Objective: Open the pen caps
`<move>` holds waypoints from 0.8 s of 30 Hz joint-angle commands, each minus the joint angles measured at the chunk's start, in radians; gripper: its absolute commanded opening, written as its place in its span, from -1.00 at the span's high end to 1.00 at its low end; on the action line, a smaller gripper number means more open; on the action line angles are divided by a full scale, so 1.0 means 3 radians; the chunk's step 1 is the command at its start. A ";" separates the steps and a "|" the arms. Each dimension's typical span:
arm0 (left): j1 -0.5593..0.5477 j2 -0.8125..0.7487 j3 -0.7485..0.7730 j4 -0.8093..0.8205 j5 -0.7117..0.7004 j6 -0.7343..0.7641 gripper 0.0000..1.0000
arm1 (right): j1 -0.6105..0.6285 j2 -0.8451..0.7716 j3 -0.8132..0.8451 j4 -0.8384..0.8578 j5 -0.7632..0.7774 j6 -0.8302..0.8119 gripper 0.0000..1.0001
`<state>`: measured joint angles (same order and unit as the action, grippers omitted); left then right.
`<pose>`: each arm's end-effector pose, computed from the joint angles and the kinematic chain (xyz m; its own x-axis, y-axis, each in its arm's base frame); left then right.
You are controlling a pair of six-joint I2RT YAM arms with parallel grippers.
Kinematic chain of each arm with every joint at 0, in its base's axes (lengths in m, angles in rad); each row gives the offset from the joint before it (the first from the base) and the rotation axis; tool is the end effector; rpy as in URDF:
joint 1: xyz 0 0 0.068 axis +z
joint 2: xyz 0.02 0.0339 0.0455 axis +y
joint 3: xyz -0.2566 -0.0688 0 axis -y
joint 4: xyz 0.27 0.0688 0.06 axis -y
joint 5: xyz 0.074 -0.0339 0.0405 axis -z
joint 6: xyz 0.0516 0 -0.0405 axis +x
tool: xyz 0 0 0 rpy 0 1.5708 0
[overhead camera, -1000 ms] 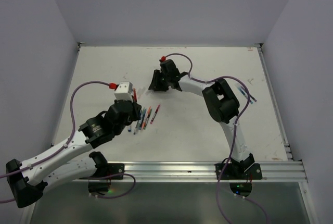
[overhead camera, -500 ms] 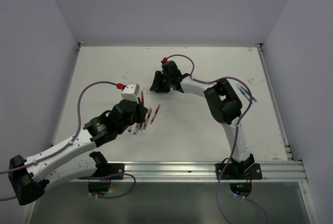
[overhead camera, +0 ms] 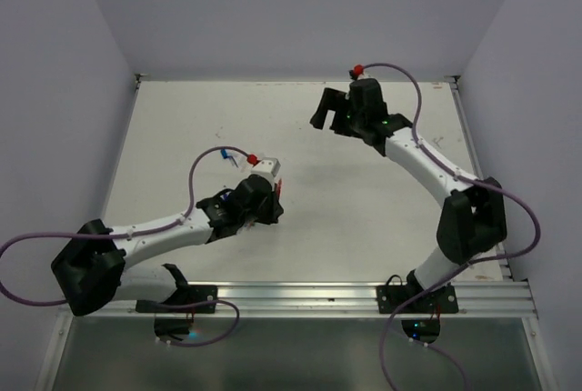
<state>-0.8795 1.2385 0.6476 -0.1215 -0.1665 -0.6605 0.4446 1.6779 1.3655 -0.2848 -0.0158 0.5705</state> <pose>0.1905 -0.2168 0.1738 -0.7462 -0.0473 -0.6641 0.2812 0.8818 -0.3788 0.3848 0.1842 0.2721 -0.6659 0.2809 -0.6912 -0.0977 0.8856 0.4541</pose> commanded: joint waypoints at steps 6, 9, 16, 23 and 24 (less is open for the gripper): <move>-0.0039 0.0591 0.0143 0.0216 0.0141 0.0003 1.00 | -0.0679 -0.0684 -0.0752 -0.0160 -0.0332 -0.0214 -0.98; -0.0044 0.0668 0.0122 0.0119 0.0044 -0.0043 1.00 | -0.0700 -0.0868 -0.0773 -0.0395 0.0010 -0.0439 -0.98; -0.0044 0.0939 0.0168 -0.0101 -0.0084 -0.0074 0.92 | -0.0796 -0.1068 -0.0793 -0.0764 0.0568 -0.0756 -0.97; -0.0044 0.0898 0.0097 -0.0168 -0.0273 -0.0135 0.51 | -0.0925 -0.1160 -0.0952 -0.0769 0.0528 -0.0772 -0.97; -0.0044 0.0888 0.0086 -0.0178 -0.0304 -0.0150 0.43 | -0.0940 -0.1165 -0.0962 -0.0769 0.0523 -0.0772 -0.97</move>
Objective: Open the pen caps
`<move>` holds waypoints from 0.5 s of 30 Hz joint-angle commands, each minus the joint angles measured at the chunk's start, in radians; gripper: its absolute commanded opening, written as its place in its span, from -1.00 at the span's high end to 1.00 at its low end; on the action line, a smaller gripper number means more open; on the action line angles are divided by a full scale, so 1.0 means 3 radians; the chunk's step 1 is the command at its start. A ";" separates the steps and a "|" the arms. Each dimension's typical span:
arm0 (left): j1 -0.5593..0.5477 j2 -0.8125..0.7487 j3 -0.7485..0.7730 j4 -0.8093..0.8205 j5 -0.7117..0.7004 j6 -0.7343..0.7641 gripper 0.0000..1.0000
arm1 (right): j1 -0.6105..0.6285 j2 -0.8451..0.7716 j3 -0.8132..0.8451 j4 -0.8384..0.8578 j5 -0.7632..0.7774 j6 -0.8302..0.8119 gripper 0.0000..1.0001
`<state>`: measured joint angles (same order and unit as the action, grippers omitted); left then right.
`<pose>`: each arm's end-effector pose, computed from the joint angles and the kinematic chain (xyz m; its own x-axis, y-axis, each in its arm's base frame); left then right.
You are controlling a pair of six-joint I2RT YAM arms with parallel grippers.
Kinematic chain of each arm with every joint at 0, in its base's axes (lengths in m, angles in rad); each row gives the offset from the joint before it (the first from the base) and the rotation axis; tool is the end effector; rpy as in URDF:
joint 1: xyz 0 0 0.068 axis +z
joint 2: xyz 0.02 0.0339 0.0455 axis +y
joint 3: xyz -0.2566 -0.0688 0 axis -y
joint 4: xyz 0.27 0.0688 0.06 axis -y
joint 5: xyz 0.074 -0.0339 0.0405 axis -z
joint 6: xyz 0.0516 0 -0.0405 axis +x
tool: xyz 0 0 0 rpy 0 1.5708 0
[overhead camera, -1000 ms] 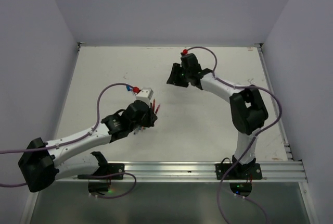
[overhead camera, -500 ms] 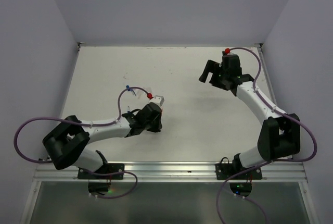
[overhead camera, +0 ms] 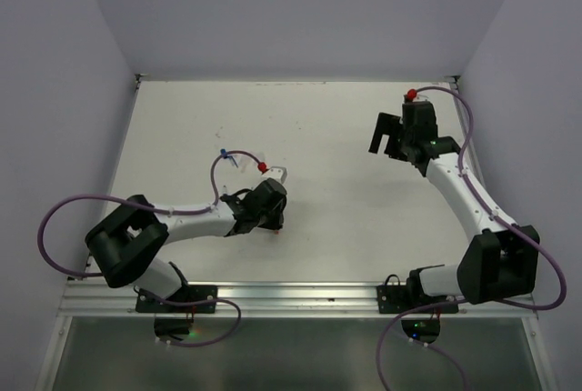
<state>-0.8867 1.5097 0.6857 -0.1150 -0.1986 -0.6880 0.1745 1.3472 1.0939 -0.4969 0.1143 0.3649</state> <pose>0.2009 -0.2302 0.1117 -0.8297 0.0324 -0.5573 0.2062 0.9455 -0.2520 0.3272 0.0517 0.2687 -0.6595 0.2437 -0.7111 0.1552 0.9697 0.1884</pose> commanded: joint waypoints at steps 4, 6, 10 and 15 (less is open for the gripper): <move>-0.0020 -0.0083 -0.0097 -0.0266 -0.0355 -0.0089 0.30 | -0.0101 -0.0103 -0.0093 -0.0072 0.0044 -0.0081 -0.97; -0.0020 -0.0129 -0.0128 -0.0281 -0.0386 -0.0089 0.27 | -0.0116 -0.0119 -0.0108 -0.0072 0.0044 -0.0081 -0.97; -0.0020 -0.0302 -0.0159 -0.0271 -0.0453 -0.0069 0.24 | -0.0152 -0.0099 -0.0113 -0.0108 0.0044 -0.0061 -0.97; -0.0158 -0.0808 -0.0133 -0.0093 -0.0126 0.0161 0.11 | -0.0162 -0.0078 -0.0093 -0.0159 0.0064 -0.0045 -0.97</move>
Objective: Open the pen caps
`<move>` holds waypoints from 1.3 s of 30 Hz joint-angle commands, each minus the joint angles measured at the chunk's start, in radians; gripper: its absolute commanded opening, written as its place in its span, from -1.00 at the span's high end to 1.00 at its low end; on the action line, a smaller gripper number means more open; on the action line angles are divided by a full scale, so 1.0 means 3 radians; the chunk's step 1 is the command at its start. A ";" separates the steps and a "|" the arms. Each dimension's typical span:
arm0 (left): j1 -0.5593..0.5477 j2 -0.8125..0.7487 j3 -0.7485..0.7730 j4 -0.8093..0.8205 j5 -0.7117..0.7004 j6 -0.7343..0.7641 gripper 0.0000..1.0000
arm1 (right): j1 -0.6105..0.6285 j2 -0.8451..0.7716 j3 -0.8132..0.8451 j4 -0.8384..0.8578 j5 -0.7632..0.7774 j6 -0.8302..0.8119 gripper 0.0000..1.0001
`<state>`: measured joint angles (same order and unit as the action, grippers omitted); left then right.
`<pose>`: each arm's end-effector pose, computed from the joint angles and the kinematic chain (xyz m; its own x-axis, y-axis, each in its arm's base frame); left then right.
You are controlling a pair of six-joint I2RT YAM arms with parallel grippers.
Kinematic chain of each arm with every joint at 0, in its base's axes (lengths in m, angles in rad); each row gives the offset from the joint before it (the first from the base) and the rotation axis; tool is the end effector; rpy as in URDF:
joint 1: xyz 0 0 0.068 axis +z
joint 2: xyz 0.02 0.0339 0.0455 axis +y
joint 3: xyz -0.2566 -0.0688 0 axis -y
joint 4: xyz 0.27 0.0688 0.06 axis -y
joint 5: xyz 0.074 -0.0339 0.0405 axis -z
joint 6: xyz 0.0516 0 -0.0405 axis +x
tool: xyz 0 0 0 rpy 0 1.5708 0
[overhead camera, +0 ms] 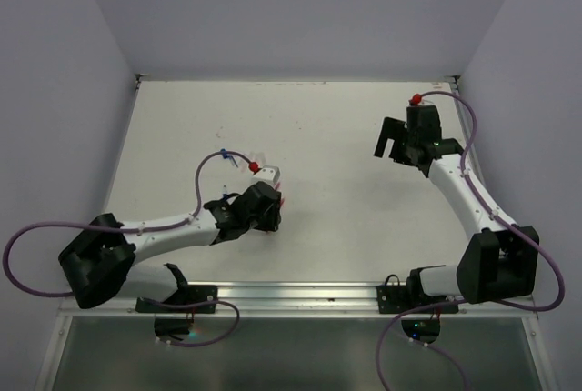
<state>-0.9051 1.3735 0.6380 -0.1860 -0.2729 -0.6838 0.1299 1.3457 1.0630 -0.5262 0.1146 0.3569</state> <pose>0.1869 -0.2155 0.1299 -0.7962 0.0289 -0.6043 0.1983 0.9561 -0.2156 0.3232 0.0363 0.2553 -0.6898 0.2599 -0.6757 0.2034 0.9653 0.1636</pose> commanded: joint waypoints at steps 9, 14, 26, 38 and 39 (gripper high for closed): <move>-0.0179 -0.1336 0.0118 0.0277 0.0771 0.0300 -0.14 | -0.0121 0.0213 0.0194 0.0005 0.0666 -0.0212 -0.98; -0.0179 -0.1255 0.0113 0.0476 0.1001 0.0479 -0.17 | -0.0433 0.0540 0.0256 0.0199 0.0672 -0.0290 -0.97; -0.0174 -0.0876 0.0016 0.0881 0.1436 0.0653 -0.18 | -0.0970 0.1236 0.0276 0.0788 0.0227 -0.0566 -0.92; -0.0102 -0.0743 -0.0066 0.0983 0.1564 0.0740 -0.19 | -0.1021 0.1502 0.0062 0.1181 -0.0050 -0.0632 -0.84; -0.0097 -0.0738 -0.0071 0.0983 0.1580 0.0740 -0.19 | -0.1021 0.1517 0.0067 0.1181 -0.0050 -0.0637 -0.84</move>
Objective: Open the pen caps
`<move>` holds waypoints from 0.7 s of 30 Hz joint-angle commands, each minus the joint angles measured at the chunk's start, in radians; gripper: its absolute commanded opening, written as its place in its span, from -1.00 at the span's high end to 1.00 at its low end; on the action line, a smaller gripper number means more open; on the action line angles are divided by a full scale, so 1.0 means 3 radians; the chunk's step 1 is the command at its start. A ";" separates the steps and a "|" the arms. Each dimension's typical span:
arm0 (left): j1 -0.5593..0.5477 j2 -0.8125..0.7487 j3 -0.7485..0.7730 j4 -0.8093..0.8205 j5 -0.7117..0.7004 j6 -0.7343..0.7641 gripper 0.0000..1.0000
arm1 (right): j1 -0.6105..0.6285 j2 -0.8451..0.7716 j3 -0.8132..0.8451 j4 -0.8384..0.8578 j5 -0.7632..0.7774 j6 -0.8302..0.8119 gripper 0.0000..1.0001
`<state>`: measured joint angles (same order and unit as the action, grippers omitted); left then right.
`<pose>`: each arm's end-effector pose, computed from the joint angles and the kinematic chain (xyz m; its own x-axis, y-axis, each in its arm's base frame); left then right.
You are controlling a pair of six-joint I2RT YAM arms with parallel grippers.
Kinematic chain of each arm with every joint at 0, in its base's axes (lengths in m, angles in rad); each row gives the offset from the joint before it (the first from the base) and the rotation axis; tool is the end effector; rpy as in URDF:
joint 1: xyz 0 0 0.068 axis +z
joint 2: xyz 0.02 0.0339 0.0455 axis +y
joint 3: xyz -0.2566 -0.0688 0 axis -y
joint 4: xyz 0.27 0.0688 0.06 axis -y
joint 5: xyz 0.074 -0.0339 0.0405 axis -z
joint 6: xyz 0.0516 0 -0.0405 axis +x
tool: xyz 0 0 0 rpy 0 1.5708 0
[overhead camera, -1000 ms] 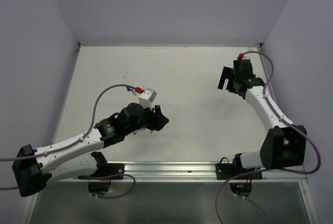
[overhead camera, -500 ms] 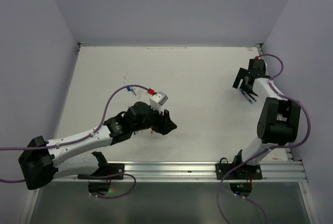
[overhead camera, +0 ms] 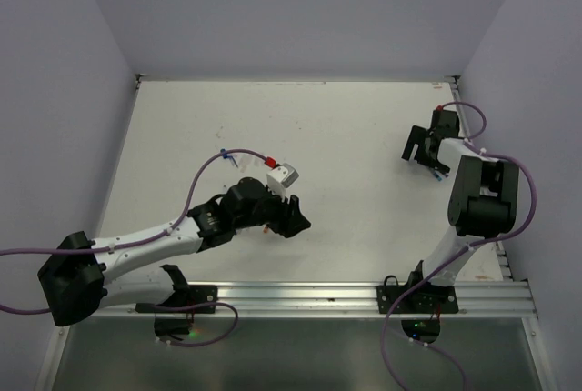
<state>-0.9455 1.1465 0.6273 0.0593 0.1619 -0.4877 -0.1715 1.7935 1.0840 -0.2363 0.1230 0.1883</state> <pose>0.1633 -0.2404 0.2100 -0.6441 0.1021 -0.7581 0.6598 0.5755 -0.4831 0.3870 -0.0735 0.1319 -0.7400 0.3167 -0.5934 0.3854 0.9227 0.0118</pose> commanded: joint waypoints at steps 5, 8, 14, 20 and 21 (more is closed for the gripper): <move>0.0058 0.0013 -0.0061 0.0191 0.0135 0.0087 -0.19 | -0.0016 0.0035 0.0027 0.0185 -0.0093 -0.0106 -0.83; 0.0063 0.0018 -0.0071 0.0216 0.0145 0.0071 -0.19 | -0.0022 0.0050 0.0058 0.0133 -0.0113 -0.0116 -0.82; 0.0068 -0.0007 -0.0082 0.0196 0.0166 0.0046 -0.19 | -0.0016 0.0076 0.0028 0.0082 -0.0149 -0.0188 -0.78; 0.0073 -0.0089 -0.0102 0.0140 0.0125 0.0041 -0.20 | -0.0022 0.0101 -0.0029 0.0046 -0.0165 -0.0213 -0.69; 0.0073 -0.0114 -0.0107 0.0130 0.0110 0.0036 -0.20 | -0.0016 0.0111 -0.0024 -0.0009 -0.0155 -0.0213 -0.68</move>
<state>-0.9295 1.1477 0.6071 0.0734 0.1837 -0.4862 -0.1715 1.8156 1.0817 -0.2218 0.0845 0.1455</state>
